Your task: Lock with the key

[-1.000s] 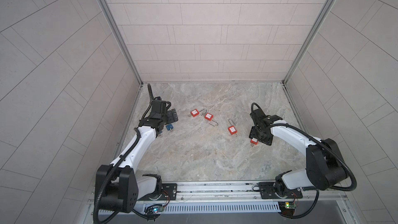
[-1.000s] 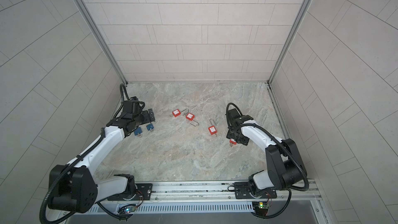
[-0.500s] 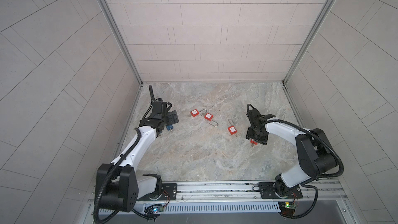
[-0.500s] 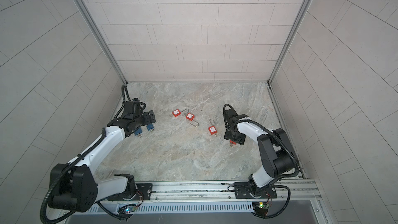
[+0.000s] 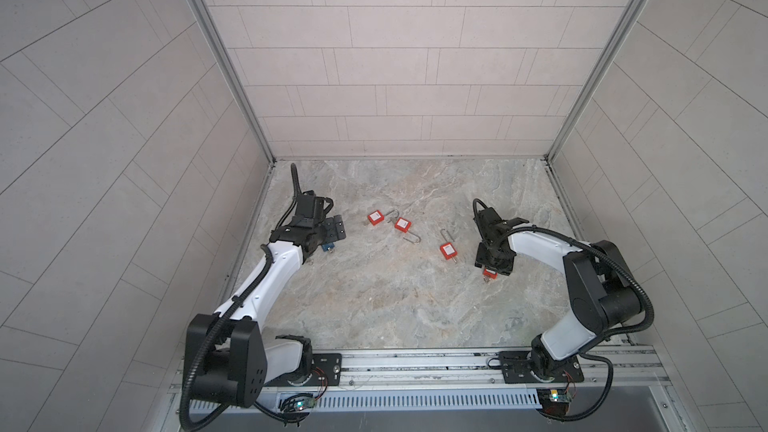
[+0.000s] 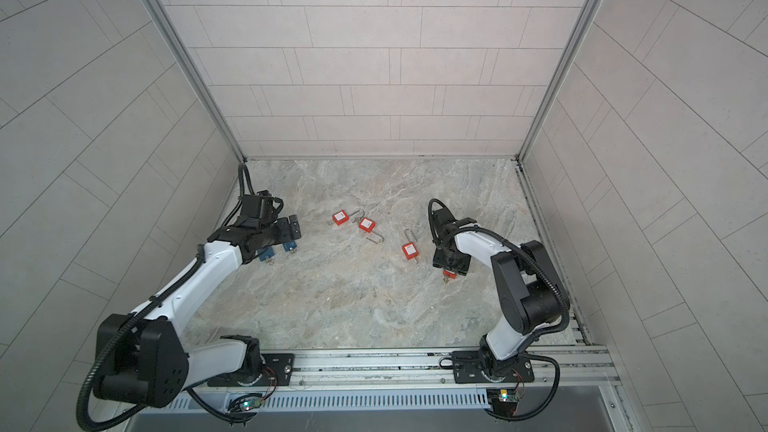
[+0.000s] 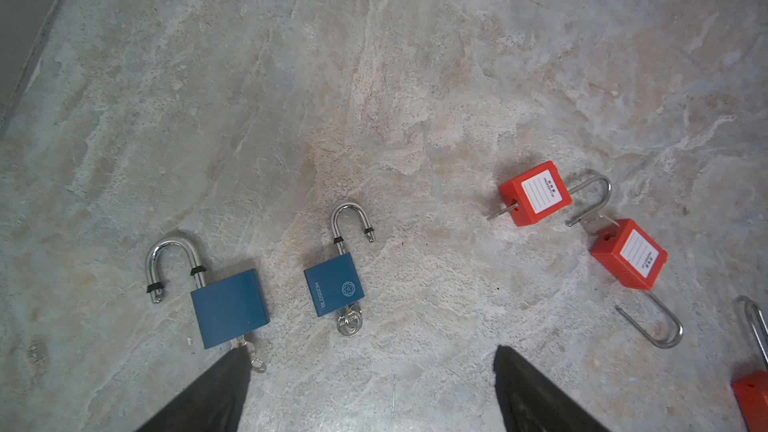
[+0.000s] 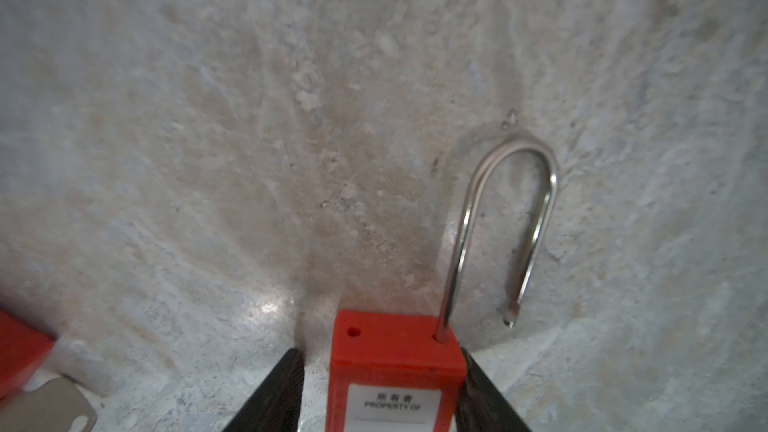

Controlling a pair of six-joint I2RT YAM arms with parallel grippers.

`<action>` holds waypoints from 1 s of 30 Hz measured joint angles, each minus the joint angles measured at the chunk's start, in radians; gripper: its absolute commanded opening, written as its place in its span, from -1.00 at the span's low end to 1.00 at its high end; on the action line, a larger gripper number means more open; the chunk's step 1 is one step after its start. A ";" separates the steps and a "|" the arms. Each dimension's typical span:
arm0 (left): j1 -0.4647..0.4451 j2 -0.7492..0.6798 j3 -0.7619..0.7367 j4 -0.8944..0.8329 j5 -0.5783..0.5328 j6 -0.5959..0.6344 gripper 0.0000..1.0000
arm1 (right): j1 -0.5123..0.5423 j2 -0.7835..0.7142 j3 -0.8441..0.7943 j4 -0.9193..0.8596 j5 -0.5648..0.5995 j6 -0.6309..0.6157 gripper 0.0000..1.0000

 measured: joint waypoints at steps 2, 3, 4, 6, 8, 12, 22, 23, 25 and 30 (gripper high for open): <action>-0.006 0.000 0.009 -0.008 -0.004 0.000 0.93 | -0.004 0.001 0.000 0.007 -0.002 -0.003 0.07; -0.009 0.000 0.012 -0.009 -0.006 0.000 0.93 | -0.006 0.001 0.000 0.009 -0.003 -0.006 0.03; -0.012 0.000 0.015 -0.011 -0.008 -0.001 0.93 | -0.008 0.001 0.000 0.010 -0.003 -0.008 -0.01; -0.018 0.003 0.021 -0.017 -0.013 -0.003 0.93 | -0.010 0.001 0.000 0.013 -0.003 -0.013 -0.05; -0.023 0.006 0.027 -0.022 -0.014 -0.003 0.93 | -0.010 0.000 -0.002 0.016 -0.002 -0.021 -0.09; -0.029 0.027 0.048 -0.040 -0.015 -0.004 0.93 | -0.010 -0.013 -0.004 0.018 -0.002 -0.044 -0.15; -0.029 0.040 0.173 -0.156 0.098 0.089 0.84 | 0.190 -0.093 0.219 -0.055 0.015 -0.332 -0.17; -0.029 0.040 0.198 -0.182 0.125 0.110 0.82 | 0.239 -0.093 0.265 -0.056 0.022 -0.380 -0.17; -0.029 0.039 0.244 -0.224 0.184 0.144 0.81 | 0.322 -0.093 0.335 -0.055 0.021 -0.465 -0.16; -0.029 -0.009 0.270 -0.281 0.321 0.219 0.56 | 0.434 -0.093 0.406 -0.030 -0.053 -0.657 -0.15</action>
